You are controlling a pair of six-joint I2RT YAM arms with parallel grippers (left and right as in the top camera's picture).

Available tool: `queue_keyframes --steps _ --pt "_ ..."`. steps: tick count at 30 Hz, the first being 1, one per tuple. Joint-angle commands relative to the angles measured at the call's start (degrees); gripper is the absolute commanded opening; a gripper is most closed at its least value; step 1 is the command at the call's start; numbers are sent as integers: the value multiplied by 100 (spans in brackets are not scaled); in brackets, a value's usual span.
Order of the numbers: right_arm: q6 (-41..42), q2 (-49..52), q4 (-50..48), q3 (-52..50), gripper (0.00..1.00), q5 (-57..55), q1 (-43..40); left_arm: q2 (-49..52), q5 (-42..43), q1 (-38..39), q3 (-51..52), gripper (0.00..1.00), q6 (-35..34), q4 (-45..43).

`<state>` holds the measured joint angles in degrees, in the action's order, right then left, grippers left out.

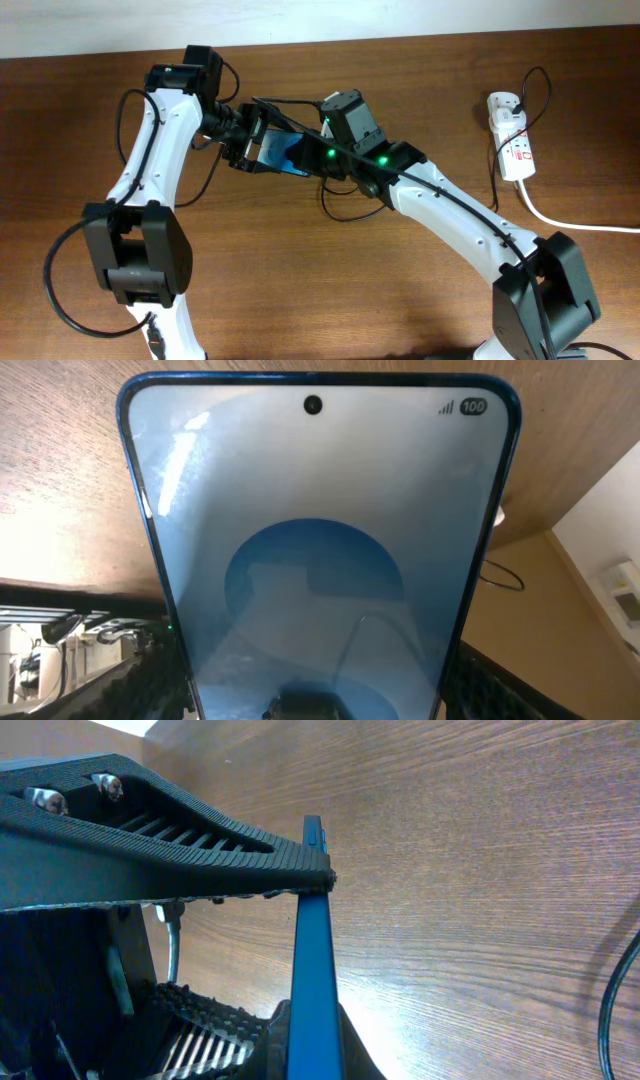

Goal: Plug charger to phone and switch on socket
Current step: 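Grasp the phone's side edge with the right gripper, release left gripper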

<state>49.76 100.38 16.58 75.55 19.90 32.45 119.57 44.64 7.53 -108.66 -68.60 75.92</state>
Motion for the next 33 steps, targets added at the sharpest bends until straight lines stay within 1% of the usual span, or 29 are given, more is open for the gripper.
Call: queue_keyframes --steps 1,6,9,10,11,14,22,27,33 --pt "-229 98 -208 37 4 203 72 -151 446 83 -90 31 -15 66" --pt "-225 96 -249 37 4 446 -87 -151 446 85 -90 66 -15 66" --pt "-225 92 -249 37 4 673 -280 -151 446 85 -90 82 -15 68" --pt "-227 92 -249 37 4 734 -326 -151 446 83 -90 91 -15 68" --pt "-227 92 -249 37 4 787 -352 -151 446 85 -90 94 -15 68" --pt "-227 92 -249 37 4 894 -376 -153 444 85 -90 99 -15 66" --pt "-229 35 -192 37 4 1014 -498 -151 256 83 -90 99 -13 61" --pt "-295 -105 164 37 4 988 -761 -151 -227 83 -90 99 555 -372" --pt "-501 -352 599 37 4 966 -1019 -153 -223 83 -90 99 1231 -931"
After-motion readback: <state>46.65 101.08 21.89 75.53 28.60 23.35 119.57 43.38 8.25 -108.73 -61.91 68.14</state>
